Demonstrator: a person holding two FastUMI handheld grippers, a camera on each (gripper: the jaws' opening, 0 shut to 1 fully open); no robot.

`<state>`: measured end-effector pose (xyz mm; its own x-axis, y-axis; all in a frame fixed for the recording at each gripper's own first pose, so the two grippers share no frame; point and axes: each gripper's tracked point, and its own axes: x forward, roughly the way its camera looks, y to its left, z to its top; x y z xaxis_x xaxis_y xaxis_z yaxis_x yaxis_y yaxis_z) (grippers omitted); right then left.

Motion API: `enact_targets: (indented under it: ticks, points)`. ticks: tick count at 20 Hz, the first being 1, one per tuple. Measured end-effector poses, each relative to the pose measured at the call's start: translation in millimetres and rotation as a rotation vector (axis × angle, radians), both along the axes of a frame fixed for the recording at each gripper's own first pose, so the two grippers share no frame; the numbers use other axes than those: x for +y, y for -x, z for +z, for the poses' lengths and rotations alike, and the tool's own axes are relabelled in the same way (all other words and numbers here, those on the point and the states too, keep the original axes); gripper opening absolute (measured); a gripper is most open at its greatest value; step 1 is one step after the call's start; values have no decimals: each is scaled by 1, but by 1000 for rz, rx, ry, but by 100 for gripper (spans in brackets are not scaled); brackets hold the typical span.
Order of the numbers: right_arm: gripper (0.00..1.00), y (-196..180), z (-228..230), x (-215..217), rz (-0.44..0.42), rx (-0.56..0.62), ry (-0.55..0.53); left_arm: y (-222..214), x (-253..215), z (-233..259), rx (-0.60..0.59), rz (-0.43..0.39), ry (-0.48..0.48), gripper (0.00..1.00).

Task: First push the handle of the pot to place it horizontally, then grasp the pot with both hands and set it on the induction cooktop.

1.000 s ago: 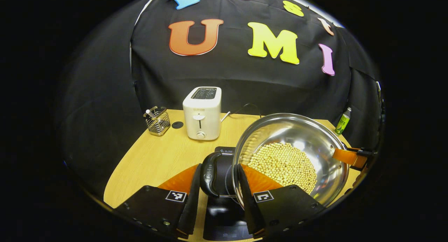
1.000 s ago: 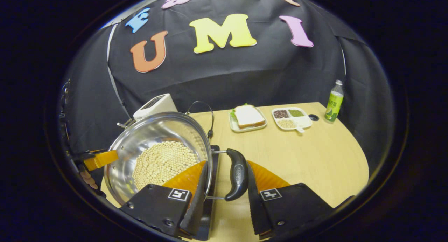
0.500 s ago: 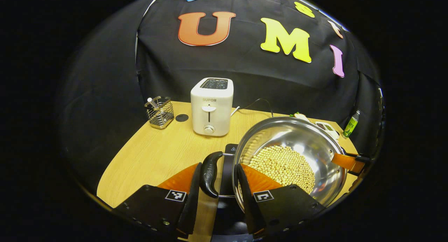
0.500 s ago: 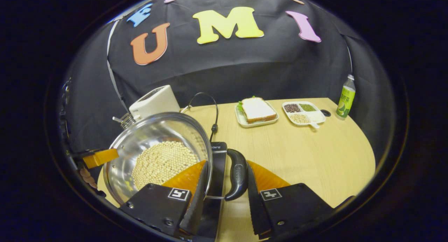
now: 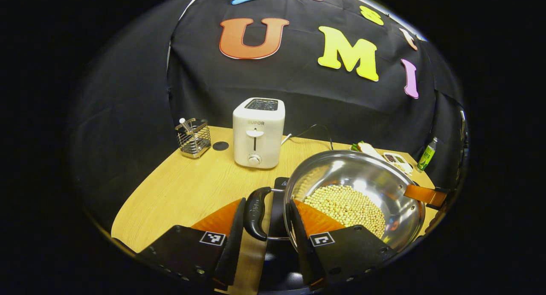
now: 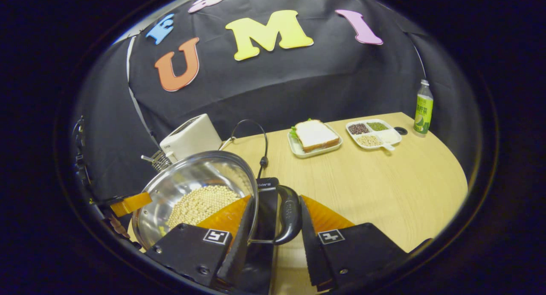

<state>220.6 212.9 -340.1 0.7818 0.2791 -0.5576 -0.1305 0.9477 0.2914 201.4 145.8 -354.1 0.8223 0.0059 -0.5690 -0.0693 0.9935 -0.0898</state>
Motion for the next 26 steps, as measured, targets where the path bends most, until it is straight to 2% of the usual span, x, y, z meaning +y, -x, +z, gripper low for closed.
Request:
enact_targets:
  ticks: [3, 4, 6, 7, 8, 9, 11, 19, 23, 26]
  points:
    - [63, -2, 2, -2, -9, -42, 23, 0, 2, -2, -9, 1, -27, 60]
    - [69, -3, 3, -3, 2, -62, 49, 0, 5, -2, -15, 6, -50, 63]
    - [72, -3, 7, -5, 3, -107, 91, 1, 10, 0, -24, 24, -83, 70]
    - [77, 1, 9, -3, 5, -120, 81, 1, 9, 2, -35, 17, -87, 90]
    - [79, 5, 13, -2, 5, -134, 65, 3, 8, 7, -48, 8, -95, 95]
    - [79, 7, 19, -1, 6, -148, 46, 5, 5, 12, -59, -6, -102, 96]
    - [90, 14, 32, -4, 6, -174, 36, 8, 3, 29, -91, -7, -124, 96]
    - [94, 55, 104, -21, 8, -313, 116, 49, -18, 112, -250, -17, -155, 96]
    - [93, 86, 159, -44, -35, -383, 108, 76, -30, 153, -289, -4, -133, 96]
    - [93, 112, 201, -72, -77, -439, 97, 96, -30, 186, -329, 4, -165, 96]
